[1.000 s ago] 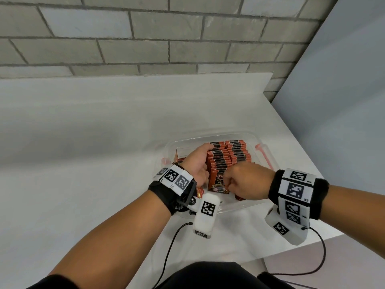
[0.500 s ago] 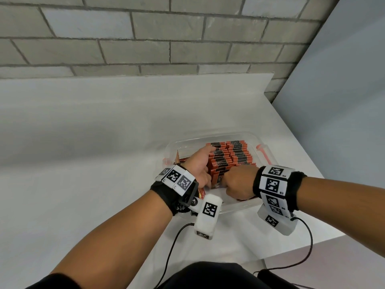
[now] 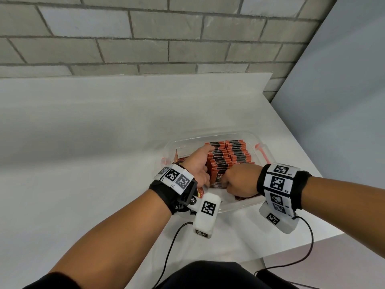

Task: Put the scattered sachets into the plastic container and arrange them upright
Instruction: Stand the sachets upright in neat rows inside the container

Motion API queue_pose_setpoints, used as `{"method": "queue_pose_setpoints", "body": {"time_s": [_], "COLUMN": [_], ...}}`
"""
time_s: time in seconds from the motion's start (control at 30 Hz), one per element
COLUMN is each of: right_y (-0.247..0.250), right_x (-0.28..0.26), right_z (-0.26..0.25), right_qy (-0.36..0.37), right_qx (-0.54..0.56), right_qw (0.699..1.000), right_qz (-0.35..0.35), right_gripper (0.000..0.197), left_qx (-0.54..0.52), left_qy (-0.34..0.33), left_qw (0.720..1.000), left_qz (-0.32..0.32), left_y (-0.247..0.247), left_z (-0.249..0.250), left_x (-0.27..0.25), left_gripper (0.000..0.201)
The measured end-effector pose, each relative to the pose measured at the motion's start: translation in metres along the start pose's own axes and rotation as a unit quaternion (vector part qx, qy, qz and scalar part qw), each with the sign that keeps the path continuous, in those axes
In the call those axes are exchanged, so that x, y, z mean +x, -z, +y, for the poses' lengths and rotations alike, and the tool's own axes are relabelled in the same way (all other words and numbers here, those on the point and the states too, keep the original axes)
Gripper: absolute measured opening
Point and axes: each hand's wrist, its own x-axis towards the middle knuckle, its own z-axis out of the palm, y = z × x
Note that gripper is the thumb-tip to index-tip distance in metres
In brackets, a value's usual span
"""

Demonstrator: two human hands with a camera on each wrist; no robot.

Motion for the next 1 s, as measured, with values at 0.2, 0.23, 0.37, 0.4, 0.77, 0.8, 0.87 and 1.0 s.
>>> {"method": "queue_pose_setpoints", "body": {"time_s": [0.2, 0.23, 0.37, 0.4, 0.77, 0.8, 0.87, 1.0], "right_y": [0.001, 0.001, 0.002, 0.002, 0.012, 0.013, 0.016, 0.024], "right_x": [-0.004, -0.005, -0.010, -0.011, -0.010, -0.006, 0.003, 0.021], "right_z": [0.000, 0.000, 0.005, 0.007, -0.018, -0.024, -0.034, -0.052], "right_qy": [-0.002, 0.001, -0.003, -0.009, -0.058, -0.058, -0.056, -0.096], "right_qx": [0.046, 0.059, 0.146, 0.170, 0.378, 0.369, 0.361, 0.345], "right_qw": [0.999, 0.998, 0.987, 0.983, 0.916, 0.921, 0.927, 0.932], "right_qz": [0.001, 0.006, 0.060, 0.075, 0.119, 0.106, 0.082, 0.060], "right_gripper": [0.032, 0.031, 0.026, 0.023, 0.028, 0.031, 0.032, 0.021], "left_qx": [0.009, 0.012, 0.022, 0.026, 0.018, 0.016, 0.034, 0.096], "left_qy": [-0.015, -0.019, -0.044, -0.051, -0.257, -0.254, -0.241, -0.209], "left_qw": [1.000, 1.000, 0.999, 0.998, 0.959, 0.956, 0.954, 0.960], "left_qz": [-0.011, -0.012, -0.013, -0.020, 0.119, 0.143, 0.174, 0.162], "left_y": [0.002, 0.002, 0.004, 0.006, 0.098, 0.107, 0.117, 0.118], "left_z": [-0.002, -0.003, -0.001, 0.000, 0.015, 0.013, 0.008, -0.007], "left_x": [-0.005, -0.007, -0.019, -0.022, -0.070, -0.068, -0.064, -0.053], "left_gripper": [0.030, 0.029, 0.030, 0.036, 0.016, 0.014, 0.011, 0.013]}}
